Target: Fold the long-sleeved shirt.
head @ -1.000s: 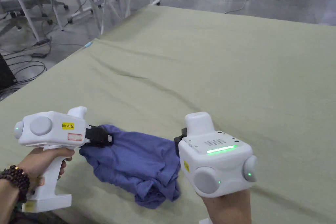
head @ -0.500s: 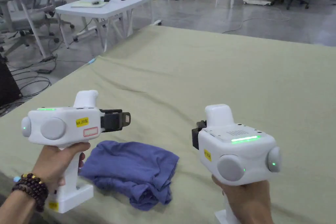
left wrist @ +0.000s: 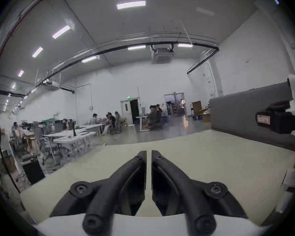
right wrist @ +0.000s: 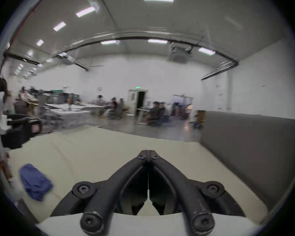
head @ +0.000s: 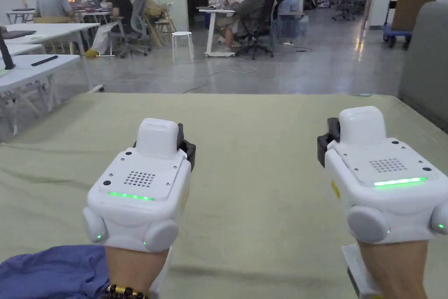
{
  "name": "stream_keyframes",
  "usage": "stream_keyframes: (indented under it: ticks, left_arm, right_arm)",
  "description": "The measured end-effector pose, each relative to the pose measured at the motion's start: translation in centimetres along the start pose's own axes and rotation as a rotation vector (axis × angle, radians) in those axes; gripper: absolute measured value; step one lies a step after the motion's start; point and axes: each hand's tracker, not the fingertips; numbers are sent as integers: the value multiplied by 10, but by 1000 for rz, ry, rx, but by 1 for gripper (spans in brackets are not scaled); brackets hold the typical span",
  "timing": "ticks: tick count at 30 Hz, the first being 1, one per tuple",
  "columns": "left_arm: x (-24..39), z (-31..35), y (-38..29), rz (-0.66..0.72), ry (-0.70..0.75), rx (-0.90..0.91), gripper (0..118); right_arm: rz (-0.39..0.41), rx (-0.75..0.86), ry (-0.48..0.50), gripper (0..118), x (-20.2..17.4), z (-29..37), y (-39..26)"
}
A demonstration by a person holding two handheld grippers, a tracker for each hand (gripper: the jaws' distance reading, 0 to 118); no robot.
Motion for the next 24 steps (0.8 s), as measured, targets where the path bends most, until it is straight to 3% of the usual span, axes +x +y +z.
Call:
stream_keyframes:
  ticks: [6, 11, 17, 24]
  left_arm:
    - [46, 30, -42, 12, -40, -1, 3]
    - [59, 57, -68, 45, -87, -30, 3]
    - [57, 72, -97, 131, -32, -97, 3]
    - [60, 80, -112, 101, -36, -136, 3]
  right_arm:
    - [-39, 8, -35, 0, 39, 44, -45]
    - [-44, 5, -65, 0, 44, 69, -76]
    - [-60, -52, -86, 0, 47, 85, -113]
    - [-25, -87, -81, 0, 39, 86, -127]
